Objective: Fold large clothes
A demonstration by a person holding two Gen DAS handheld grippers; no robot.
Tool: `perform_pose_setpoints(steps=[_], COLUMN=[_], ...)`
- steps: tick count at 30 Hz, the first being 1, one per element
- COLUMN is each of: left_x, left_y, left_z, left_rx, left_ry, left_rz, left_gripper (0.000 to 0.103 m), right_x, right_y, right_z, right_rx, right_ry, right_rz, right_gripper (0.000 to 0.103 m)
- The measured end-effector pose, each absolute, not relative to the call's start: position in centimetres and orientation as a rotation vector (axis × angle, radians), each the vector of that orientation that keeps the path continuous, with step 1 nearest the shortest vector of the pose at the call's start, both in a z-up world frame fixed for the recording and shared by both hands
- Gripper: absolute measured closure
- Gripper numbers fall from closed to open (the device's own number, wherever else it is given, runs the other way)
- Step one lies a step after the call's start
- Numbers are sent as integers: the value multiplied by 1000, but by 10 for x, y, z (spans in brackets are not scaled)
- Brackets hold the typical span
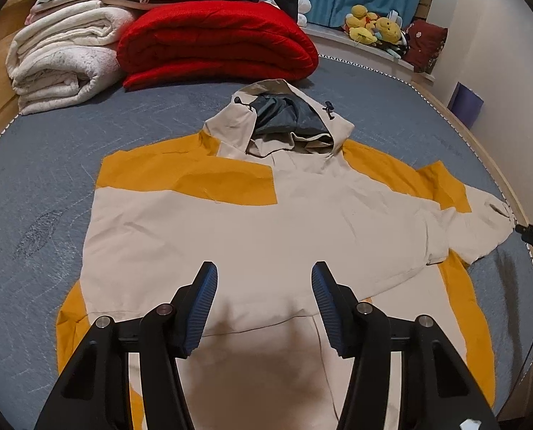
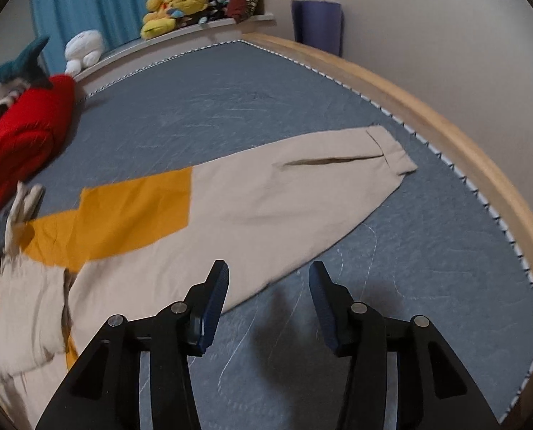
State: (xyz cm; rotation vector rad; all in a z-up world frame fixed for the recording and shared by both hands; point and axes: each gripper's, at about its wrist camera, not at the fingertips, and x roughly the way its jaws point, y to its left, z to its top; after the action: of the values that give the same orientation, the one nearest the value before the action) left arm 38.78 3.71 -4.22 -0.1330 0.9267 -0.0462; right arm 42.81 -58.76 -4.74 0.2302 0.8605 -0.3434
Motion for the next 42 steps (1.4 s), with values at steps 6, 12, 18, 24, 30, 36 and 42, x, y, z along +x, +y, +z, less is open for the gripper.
perform_pose_setpoints(steps=[6, 12, 18, 24, 30, 36, 42], left_x=[392, 396, 396, 394, 395, 391, 384], left_y=[37, 38, 42, 49, 66, 99, 132], left_z=[-47, -53, -53, -49, -43, -26, -15], left_rx=[-120, -119, -122, -124, -147, -217, -275], left_ry=[937, 955, 953, 946, 937, 909, 890], left_rz=[-49, -53, -51, -49, -23, 25, 66], left_gripper=[52, 52, 52, 52, 52, 52, 52], right_x=[463, 482, 487, 503, 521, 521, 469], right_y=[-638, -682, -706, -723, -674, -501, -280], right_z=[-85, -126, -132, -129, -64, 23, 52], right_rx=[349, 518, 618, 671, 494, 124, -99], right_ry=[892, 940, 874, 868, 745, 604, 549], right_rz=[-346, -453, -528, -566, -549, -262, 164], right_gripper=[55, 55, 55, 90, 100, 101, 101])
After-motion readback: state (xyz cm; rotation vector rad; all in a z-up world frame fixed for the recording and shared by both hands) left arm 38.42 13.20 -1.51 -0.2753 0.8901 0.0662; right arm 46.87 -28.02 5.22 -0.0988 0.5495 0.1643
